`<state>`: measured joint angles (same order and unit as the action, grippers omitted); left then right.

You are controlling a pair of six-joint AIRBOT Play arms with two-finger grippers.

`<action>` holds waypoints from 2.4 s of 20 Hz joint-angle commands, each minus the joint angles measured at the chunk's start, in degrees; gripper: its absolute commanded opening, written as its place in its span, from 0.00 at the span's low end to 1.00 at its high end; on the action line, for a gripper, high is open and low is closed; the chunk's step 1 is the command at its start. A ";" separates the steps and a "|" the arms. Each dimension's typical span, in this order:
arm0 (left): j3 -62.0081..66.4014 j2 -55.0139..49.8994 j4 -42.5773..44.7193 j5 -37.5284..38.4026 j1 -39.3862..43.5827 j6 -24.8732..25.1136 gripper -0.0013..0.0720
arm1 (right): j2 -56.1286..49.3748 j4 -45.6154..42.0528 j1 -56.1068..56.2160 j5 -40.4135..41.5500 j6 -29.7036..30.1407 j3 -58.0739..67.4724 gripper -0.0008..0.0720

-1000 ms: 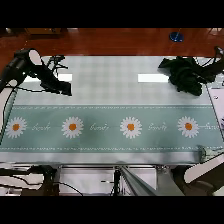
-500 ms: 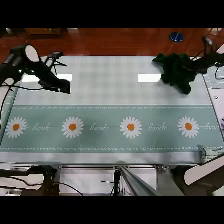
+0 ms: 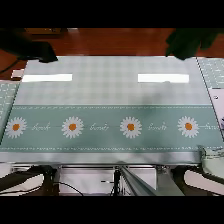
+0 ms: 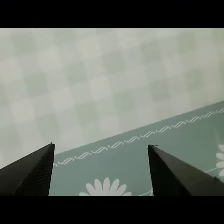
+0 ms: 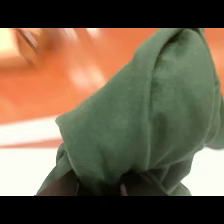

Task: Fold the shirts.

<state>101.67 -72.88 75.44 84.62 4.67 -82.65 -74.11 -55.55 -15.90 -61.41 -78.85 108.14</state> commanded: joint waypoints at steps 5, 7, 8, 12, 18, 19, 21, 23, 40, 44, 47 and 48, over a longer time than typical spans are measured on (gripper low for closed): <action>2.34 17.03 -1.64 3.02 0.00 -3.28 1.00 | 12.44 16.13 0.07 -5.92 -0.31 0.11 0.07; 2.32 19.54 -2.08 4.57 0.02 -4.68 1.00 | 11.65 17.16 1.16 -14.73 -1.40 0.11 0.07; 2.32 20.39 -2.43 5.49 0.00 -4.70 1.00 | 10.86 15.91 3.41 -19.28 -1.77 0.09 0.07; 2.01 21.00 -2.62 8.44 0.00 -5.73 1.00 | 5.90 1.86 24.44 -26.58 -2.14 -1.51 0.07; -1.81 21.03 -2.62 10.47 0.00 -5.70 1.00 | -8.90 -26.53 50.45 -25.81 -1.86 -6.29 0.07; -2.51 21.03 -2.62 10.47 0.00 -5.70 1.00 | -11.63 -29.14 52.09 -26.27 -1.79 -6.91 0.07; -4.04 21.03 -2.60 10.47 0.00 -5.68 1.00 | -15.82 -33.53 53.24 -27.69 -1.44 -9.29 0.07; -6.23 21.03 -2.62 10.45 0.00 -5.66 1.00 | -18.29 -35.39 52.72 -27.54 -1.42 -13.44 0.08; -36.09 16.83 -8.24 -3.65 -0.07 9.46 1.00 | 3.96 -33.31 10.84 -23.43 -1.31 -15.69 0.77; -50.95 13.75 -18.49 -11.04 -2.67 13.33 1.00 | 3.93 -18.38 -4.76 -22.05 -0.92 -22.84 0.77; -59.01 9.84 -31.28 -11.45 -6.97 19.45 1.00 | 3.93 -15.23 -8.94 -19.85 0.68 -30.18 0.76; -60.52 8.22 -35.78 -12.11 -8.02 20.68 1.00 | 3.93 -15.28 -8.98 -18.86 1.20 -32.41 0.76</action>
<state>48.07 -61.21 52.77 74.87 -0.34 -67.42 -70.41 -75.88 -20.34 -82.61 -79.07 81.56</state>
